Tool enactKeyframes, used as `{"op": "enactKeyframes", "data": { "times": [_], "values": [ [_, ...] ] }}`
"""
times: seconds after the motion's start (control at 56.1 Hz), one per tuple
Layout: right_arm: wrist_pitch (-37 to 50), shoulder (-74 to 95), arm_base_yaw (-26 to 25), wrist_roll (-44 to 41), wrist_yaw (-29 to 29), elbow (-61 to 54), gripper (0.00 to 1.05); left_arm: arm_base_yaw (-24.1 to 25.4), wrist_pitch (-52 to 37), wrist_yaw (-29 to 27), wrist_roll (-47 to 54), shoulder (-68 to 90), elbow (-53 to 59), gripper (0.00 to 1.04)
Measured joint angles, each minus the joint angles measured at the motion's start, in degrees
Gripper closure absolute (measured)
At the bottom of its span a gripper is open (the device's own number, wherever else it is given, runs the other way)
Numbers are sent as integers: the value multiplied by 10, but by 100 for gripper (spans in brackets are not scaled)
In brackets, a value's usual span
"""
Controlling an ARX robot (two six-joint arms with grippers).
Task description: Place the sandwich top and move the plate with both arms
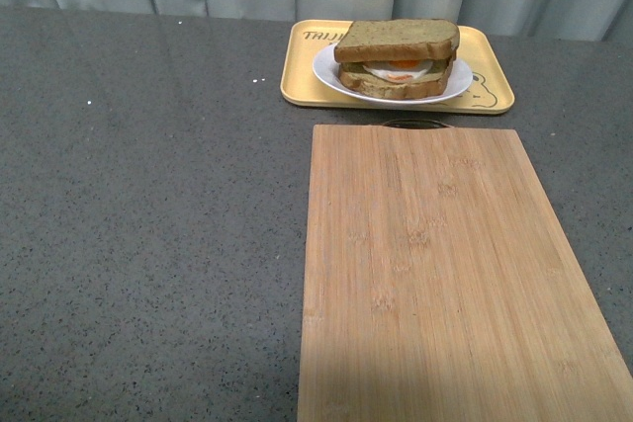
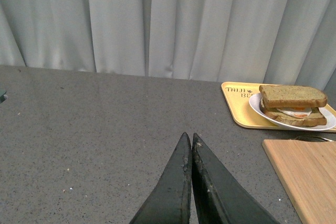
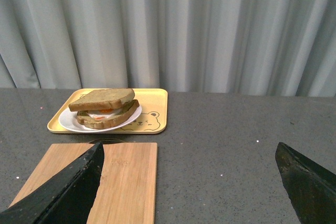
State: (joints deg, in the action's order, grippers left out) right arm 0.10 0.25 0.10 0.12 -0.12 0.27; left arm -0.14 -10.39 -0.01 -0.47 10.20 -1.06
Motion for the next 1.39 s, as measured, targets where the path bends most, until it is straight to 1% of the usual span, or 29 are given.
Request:
{"op": "enactKeyframes", "data": {
  "times": [0.036,0.107,0.143,0.535,0.571,0.589,0.678,0.803,0.856,0.91,0.945,1.106,1.195,1.391],
  "values": [
    [0,0,0,0,0,0,9,0,11,0,0,-11,0,101],
    [0,0,0,0,0,0,9,0,86,0,0,-66,0,101],
    [0,0,0,0,0,0,9,0,97,0,0,-84,0,101],
    [0,0,0,0,0,0,9,0,103,0,0,-99,0,101],
    [0,0,0,0,0,0,9,0,103,0,0,-99,0,96],
    [0,0,0,0,0,0,9,0,103,0,0,-99,0,91],
    [0,0,0,0,0,0,9,0,103,0,0,-99,0,73],
    [0,0,0,0,0,0,9,0,103,0,0,-99,0,55],
    [0,0,0,0,0,0,9,0,103,0,0,-99,0,44],
    [0,0,0,0,0,0,9,0,103,0,0,-99,0,37],
    [0,0,0,0,0,0,9,0,103,0,0,-99,0,30],
    [0,0,0,0,0,0,9,0,103,0,0,-99,0,5],
    [0,0,0,0,0,0,9,0,103,0,0,-99,0,7],
    [0,0,0,0,0,0,9,0,103,0,0,-99,0,7]
  ]
}}
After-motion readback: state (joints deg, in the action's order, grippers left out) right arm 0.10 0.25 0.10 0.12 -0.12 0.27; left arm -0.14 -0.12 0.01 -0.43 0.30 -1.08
